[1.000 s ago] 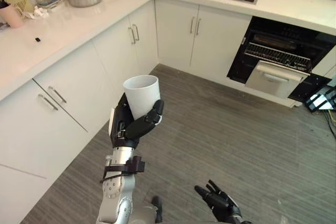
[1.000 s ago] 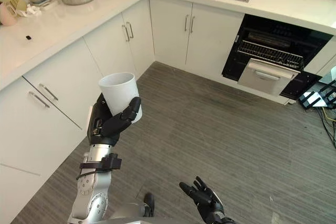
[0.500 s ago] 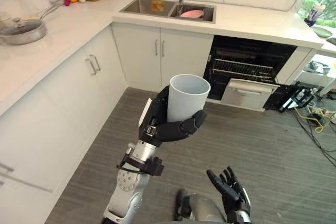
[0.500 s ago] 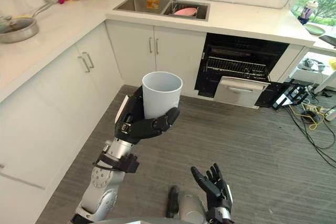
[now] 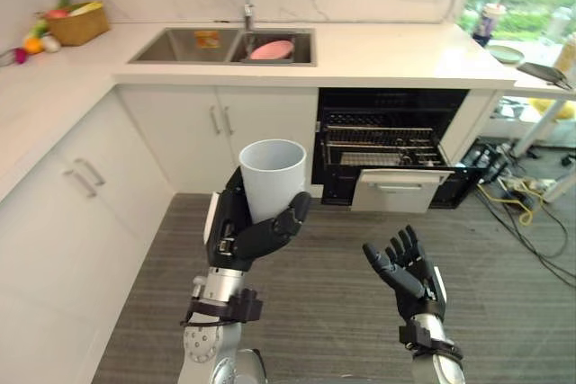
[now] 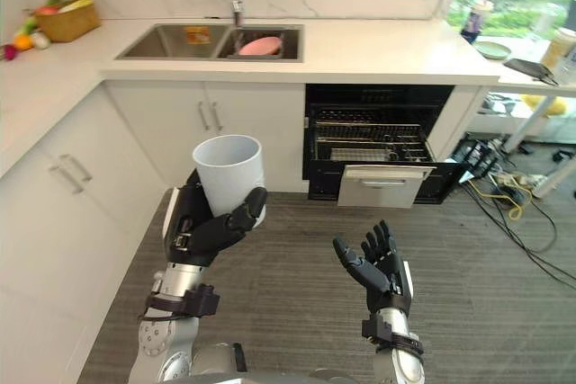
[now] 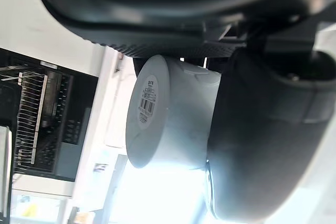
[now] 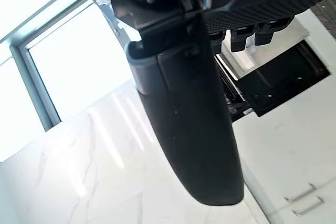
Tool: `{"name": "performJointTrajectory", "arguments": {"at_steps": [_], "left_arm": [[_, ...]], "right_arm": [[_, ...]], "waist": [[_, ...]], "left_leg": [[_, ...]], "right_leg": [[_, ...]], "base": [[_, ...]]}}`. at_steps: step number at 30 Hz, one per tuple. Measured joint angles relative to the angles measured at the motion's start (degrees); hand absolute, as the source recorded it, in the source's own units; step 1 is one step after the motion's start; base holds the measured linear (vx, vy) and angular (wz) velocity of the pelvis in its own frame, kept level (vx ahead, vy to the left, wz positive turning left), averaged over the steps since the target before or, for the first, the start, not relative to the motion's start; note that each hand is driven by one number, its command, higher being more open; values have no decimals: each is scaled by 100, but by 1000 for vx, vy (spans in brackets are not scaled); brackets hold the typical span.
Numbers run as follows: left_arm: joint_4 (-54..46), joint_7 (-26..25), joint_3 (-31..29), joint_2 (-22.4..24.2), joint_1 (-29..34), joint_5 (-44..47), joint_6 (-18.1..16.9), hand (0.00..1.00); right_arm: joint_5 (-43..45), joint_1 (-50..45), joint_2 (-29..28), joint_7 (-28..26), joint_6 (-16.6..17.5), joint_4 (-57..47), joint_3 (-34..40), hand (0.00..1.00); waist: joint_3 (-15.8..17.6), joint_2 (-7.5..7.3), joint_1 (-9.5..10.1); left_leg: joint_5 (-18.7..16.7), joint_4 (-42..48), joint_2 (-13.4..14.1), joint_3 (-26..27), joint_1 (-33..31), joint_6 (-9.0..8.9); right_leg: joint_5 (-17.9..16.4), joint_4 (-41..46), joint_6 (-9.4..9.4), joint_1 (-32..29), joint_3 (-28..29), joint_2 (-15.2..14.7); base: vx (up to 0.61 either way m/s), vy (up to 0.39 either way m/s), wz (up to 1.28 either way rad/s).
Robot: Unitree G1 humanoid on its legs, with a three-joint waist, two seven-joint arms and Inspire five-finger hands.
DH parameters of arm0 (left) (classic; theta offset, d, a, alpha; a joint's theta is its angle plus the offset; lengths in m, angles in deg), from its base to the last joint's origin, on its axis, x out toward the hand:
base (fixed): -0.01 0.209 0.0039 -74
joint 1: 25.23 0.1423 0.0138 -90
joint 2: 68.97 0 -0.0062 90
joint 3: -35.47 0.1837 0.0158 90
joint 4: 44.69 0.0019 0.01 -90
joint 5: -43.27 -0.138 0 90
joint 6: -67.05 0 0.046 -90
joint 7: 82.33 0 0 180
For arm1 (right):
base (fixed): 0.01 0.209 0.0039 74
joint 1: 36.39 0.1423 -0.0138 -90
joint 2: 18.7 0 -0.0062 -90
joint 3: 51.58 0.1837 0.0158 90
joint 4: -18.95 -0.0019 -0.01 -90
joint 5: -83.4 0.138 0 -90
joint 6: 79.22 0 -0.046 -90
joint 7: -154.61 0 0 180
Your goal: Walk over to the sink, pick up the cup, carry it to the dishwasher, place the cup inside the dishwasher, then close the dishwasher door
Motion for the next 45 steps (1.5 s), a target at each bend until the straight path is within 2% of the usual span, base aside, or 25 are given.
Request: {"name": "performJointTrajectory", "arguments": {"at_steps": [3,7,8,9,10,11,12,13,15,17,19,20,21,22,26,27,29,30,31,32,34,35,36,40,45], "left_arm": [[-5,-169,-8,36,116,-9,28,0],[-19,-28,-48,17,44,38,60,0],[-28,56,-48,-19,-53,40,57,0],[17,177,32,-46,-105,58,25,0],[60,206,45,-87,-116,63,34,0],[76,248,55,-180,-148,64,34,0],[81,253,44,-218,-174,68,33,0],[179,251,55,-228,-231,54,33,0],[261,223,76,-284,-282,-18,49,0],[261,223,74,-339,-385,-65,97,0],[232,227,19,-385,-453,-35,173,0],[215,225,-20,-399,-434,-24,172,0],[189,224,-104,-419,-382,15,171,0],[238,173,-114,-299,-323,19,203,0],[243,54,123,-305,-265,-106,235,0],[224,27,176,-260,-257,-117,228,0],[236,-14,257,-252,-243,-117,247,0],[214,-7,267,-214,-212,-119,244,0],[215,-8,268,-191,-181,-117,244,0],[216,-6,291,-190,-157,-121,227,0],[219,-6,300,-183,-160,-141,222,0],[216,-17,297,-152,-158,-222,220,0],[215,-30,306,-121,-149,-230,214,0],[222,-172,261,-227,-161,-224,237,0],[215,-254,489,-334,-240,-233,238,0]], "right_arm": [[-93,3,-43,-12,45,-384,-24,100],[-221,9,-195,43,87,-456,-59,100],[-251,-5,-199,63,119,-528,28,100],[-324,-28,-213,91,132,-393,158,100],[-352,-27,-225,136,127,-306,178,100],[-362,-43,-282,168,136,-283,241,100],[-361,-33,-329,186,139,-273,276,100],[-362,-40,-336,197,147,-234,300,100],[-368,-59,-347,198,150,-102,295,100],[-367,-110,-387,199,155,-117,295,100],[-368,-189,-400,193,156,-339,231,100],[-367,-207,-401,183,160,-435,197,100],[-365,-212,-389,152,168,-619,133,100],[-362,-91,-233,147,180,-679,129,100],[-356,47,-190,371,180,-821,141,100],[-356,79,-172,420,178,-923,139,100],[-359,36,-214,566,176,-1123,65,100],[-356,-51,-207,650,167,-1379,35,100],[-349,-56,-205,667,163,-1465,28,100],[-284,42,-247,667,175,-1605,139,100],[-196,222,-273,651,178,-1575,259,100],[-130,328,-246,651,185,-1489,325,100],[-120,354,-202,636,187,-1447,341,100],[-116,301,-253,580,153,-1314,303,100],[227,252,-305,400,128,-1640,270,100]], "waist": [[-49,-76,-36],[-137,-312,-24],[-191,-278,-76],[-301,-330,-80],[-373,-415,-77],[-403,-509,-99],[-366,-557,-148],[-331,-523,-223],[-324,-484,-359],[-299,-454,-428],[-280,-423,-465],[-300,-448,-461],[-347,-515,-448],[-373,-295,-388],[-307,-242,-339],[-253,-156,-298],[-164,-123,-292],[-139,-103,-313],[-124,-114,-287],[-124,-148,-208],[-100,-178,-186],[-125,-73,-190],[-120,-15,-182],[-177,-178,-319],[-218,-216,-350]], "left_leg": [[829,-693,-444,-289,72,98],[432,303,-678,164,-9,432],[366,-160,-736,270,34,380],[561,-545,-816,336,243,640],[496,-621,-924,335,376,681],[330,-727,-1086,318,624,754],[202,-802,-1186,307,827,763],[82,-857,-1253,297,1089,827],[4,-1075,-1250,270,1476,845],[-24,-1345,-1158,237,1876,776],[-160,-1530,-1031,294,2325,536],[-215,-1539,-1033,353,2414,453],[-326,-1525,-1102,418,2594,384],[-463,-1368,-951,516,2703,354],[-740,-621,-454,648,2311,282],[-500,-428,-280,579,2280,-14],[-357,1106,-56,694,1701,-126],[188,2195,136,790,1226,-124],[281,2525,200,865,1071,-59],[-394,2190,207,788,810,144],[-653,1137,28,292,669,80],[-446,33,-15,-211,687,-17],[154,-390,32,-305,751,-102],[201,-903,-585,-118,1078,104],[269,-1502,-670,167,1461,229]], "right_leg": [[-221,-19,356,130,447,-360],[-145,7,679,542,399,-800],[-225,217,822,654,144,-838],[-466,1023,1133,519,-47,-920],[-482,1613,1184,303,-76,-1017],[-139,3064,1664,-310,-200,-1205],[364,4086,1731,-794,-262,-1372],[307,5013,1551,-1345,-376,-1533],[138,5232,1384,-1955,-658,-1663],[-26,4652,1389,-2336,-1021,-1655],[3,3058,1285,-2300,-1685,-1536],[144,2494,1083,-2202,-1856,-1453],[576,1525,295,-2005,-2176,-1272],[529,1171,189,-1750,-2201,-1057],[677,331,314,-1058,-1802,-793],[576,344,391,-997,-1719,-689],[525,204,435,-743,-1596,-682],[522,51,446,-587,-1504,-708],[535,-28,469,-505,-1434,-754],[536,-143,573,-409,-1146,-882],[517,-75,764,-438,-908,-1063],[469,43,1006,-523,-704,-1141],[416,106,1090,-569,-587,-1114],[624,-399,1205,-514,-3,-1630],[846,-700,1299,-439,44,-1690]], "base": [[484,241,-79],[458,230,-8],[349,191,33],[327,162,37],[246,106,22],[284,102,10],[343,133,8],[335,139,1],[361,146,4],[444,108,2],[457,21,-20],[477,4,-49],[488,8,-83],[475,20,-86],[337,20,-59],[261,21,-59],[166,107,-35],[185,143,-19],[298,217,-60],[189,140,-61],[206,244,-73],[226,363,-80],[232,372,-75],[184,236,-40],[76,91,-37]]}}
